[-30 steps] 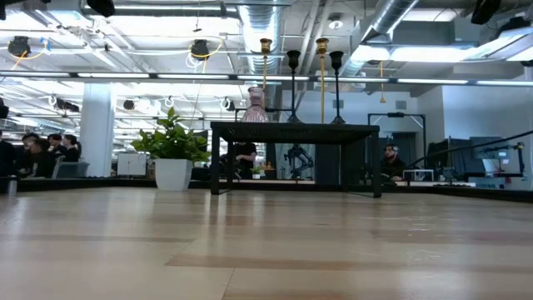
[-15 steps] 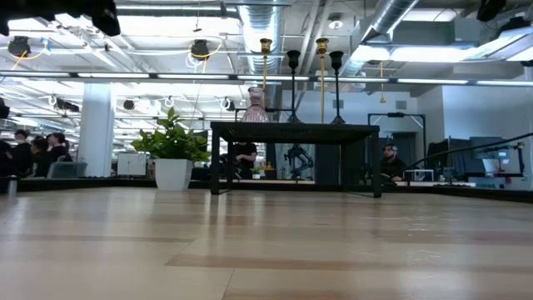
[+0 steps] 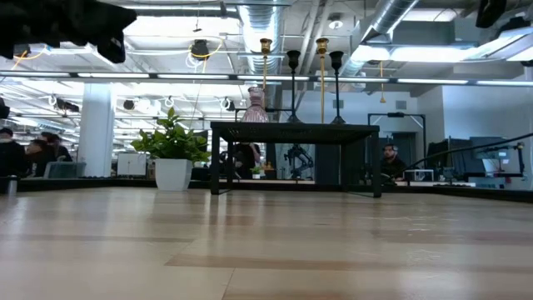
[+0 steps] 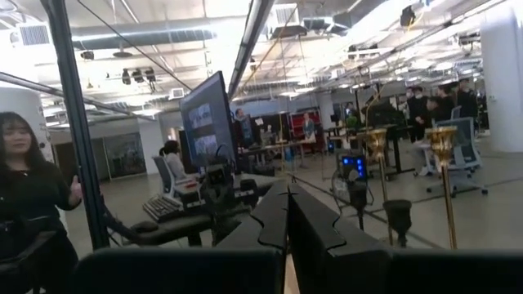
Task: Pick & Place candle stick holders
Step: Return to Home Position
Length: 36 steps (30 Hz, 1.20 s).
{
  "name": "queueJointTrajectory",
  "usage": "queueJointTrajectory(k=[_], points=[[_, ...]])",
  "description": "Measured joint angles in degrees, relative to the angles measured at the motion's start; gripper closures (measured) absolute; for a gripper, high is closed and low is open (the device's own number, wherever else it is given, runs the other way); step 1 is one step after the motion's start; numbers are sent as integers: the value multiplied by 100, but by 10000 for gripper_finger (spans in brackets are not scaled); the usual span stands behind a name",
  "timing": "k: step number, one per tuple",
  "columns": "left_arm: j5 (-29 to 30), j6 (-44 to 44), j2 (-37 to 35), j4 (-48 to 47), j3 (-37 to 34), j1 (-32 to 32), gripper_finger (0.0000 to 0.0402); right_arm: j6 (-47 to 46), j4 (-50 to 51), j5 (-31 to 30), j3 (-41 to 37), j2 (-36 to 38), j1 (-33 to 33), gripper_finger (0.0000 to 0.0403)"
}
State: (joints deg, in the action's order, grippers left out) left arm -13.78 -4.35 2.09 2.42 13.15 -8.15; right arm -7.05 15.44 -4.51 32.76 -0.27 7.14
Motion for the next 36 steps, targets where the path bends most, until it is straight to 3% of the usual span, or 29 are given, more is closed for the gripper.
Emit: queueJointTrajectory(k=[10,20,23,29,36], points=[[0,120,-4,1351,-878,-1,396,-160,62,4,-277,2,0,403],[2,307,19,1755,-1288,-1,396,-163,-227,228,-776,2,0,403],[0,313,20,1767,-1288,-1,396,-202,-416,424,-985,2,0,403],[0,315,20,1766,-1288,-1,396,-8,-1062,1547,-1628,2,-4,403],[1,337,20,1766,-1288,-1,396,164,-1545,1644,-2390,4,0,403]])
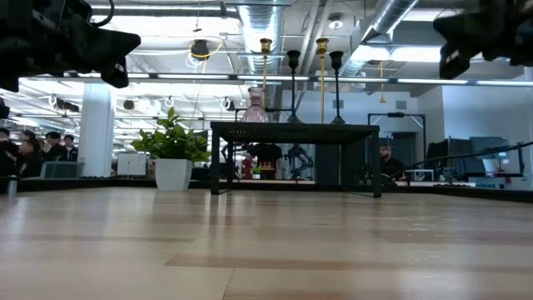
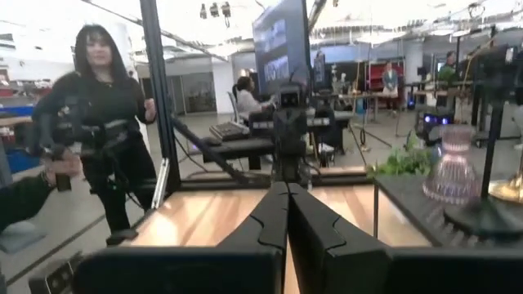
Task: Pick & Place candle stick holders
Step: Return to Home Position
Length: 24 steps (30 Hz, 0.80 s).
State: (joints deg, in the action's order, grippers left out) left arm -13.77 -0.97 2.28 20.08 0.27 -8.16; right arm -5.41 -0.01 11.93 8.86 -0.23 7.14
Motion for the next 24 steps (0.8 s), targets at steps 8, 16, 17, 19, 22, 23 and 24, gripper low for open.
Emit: queueJointTrajectory(k=[8,16,17,19,22,23,24], points=[[1,0,0,17,4,0,396,242,-716,-438,-717,2,-2,403],[29,-32,4,15,4,0,396,567,-733,-421,-842,-2,-6,403],[34,-33,7,14,4,0,396,590,-654,-404,-842,-2,-4,403],[36,-35,7,4,7,0,396,599,-355,-338,-844,-2,-4,403],[41,-39,7,-46,7,0,396,606,-235,-255,-844,-32,-34,403],[44,-39,7,-92,7,0,396,653,-242,-259,-844,-60,-42,403],[43,-42,7,-130,9,0,396,719,-227,-259,-844,-83,-46,403]])
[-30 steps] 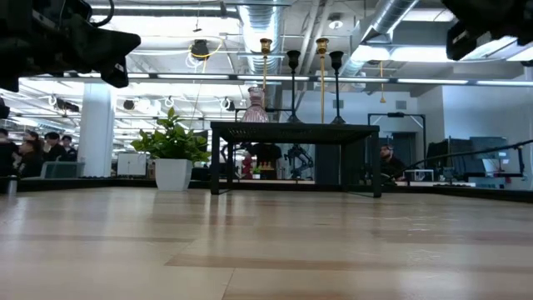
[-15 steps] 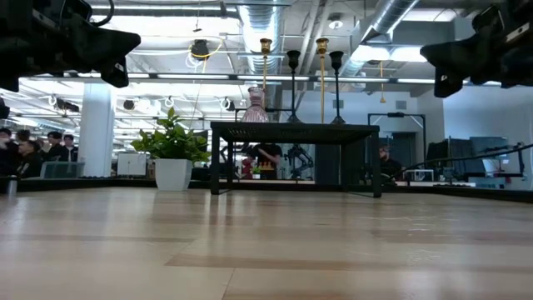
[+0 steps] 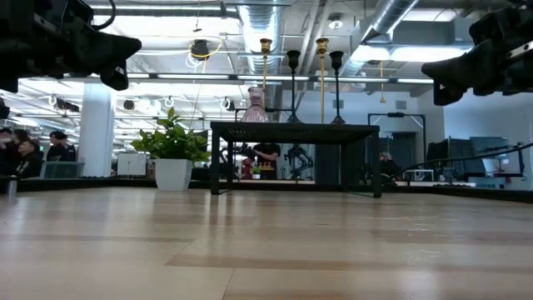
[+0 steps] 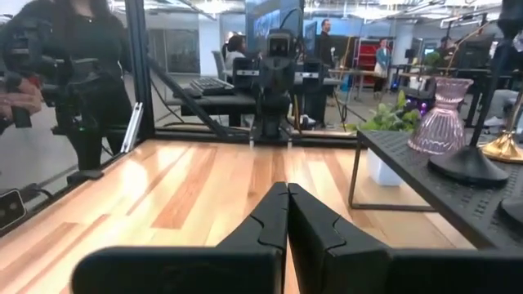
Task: Pick & Place candle stick holders
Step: Return to Home Position
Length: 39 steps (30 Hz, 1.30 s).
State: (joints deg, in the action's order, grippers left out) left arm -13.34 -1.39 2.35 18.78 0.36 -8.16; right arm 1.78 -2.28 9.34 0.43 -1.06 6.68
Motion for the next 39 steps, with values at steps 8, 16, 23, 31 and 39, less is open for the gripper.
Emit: queueJointTrajectory(k=[8,16,23,31,39], points=[[208,13,96,-52,0,0,396,-189,7,-26,-2,2,20,403],[262,470,199,-47,0,0,396,-225,9,-33,-4,-2,20,403],[260,487,419,-30,0,0,396,-225,9,-39,-7,-2,20,403],[259,487,785,-28,0,0,395,-225,9,-39,-7,-2,20,403],[259,487,1202,-26,0,0,392,-225,9,-39,-9,-4,20,403]])
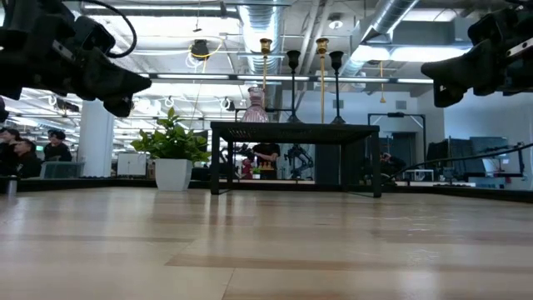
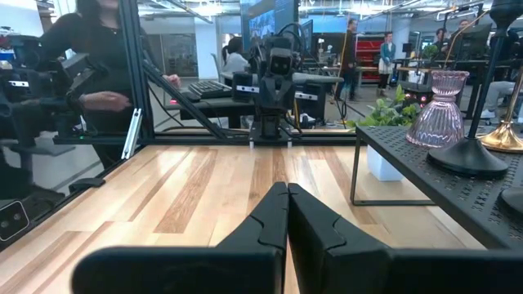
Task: Pick & Place candle stick holders
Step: Return to Home Position
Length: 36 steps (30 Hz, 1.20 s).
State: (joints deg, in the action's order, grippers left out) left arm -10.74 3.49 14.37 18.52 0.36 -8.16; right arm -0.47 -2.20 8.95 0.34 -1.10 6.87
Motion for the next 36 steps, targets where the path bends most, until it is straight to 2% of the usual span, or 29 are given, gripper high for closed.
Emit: queueJointTrajectory(k=[16,36], points=[[-2,0,712,4,0,0,389,-1,0,0,-2,0,0,403],[-2,0,793,59,0,0,389,-1,0,0,-4,0,1,403]])
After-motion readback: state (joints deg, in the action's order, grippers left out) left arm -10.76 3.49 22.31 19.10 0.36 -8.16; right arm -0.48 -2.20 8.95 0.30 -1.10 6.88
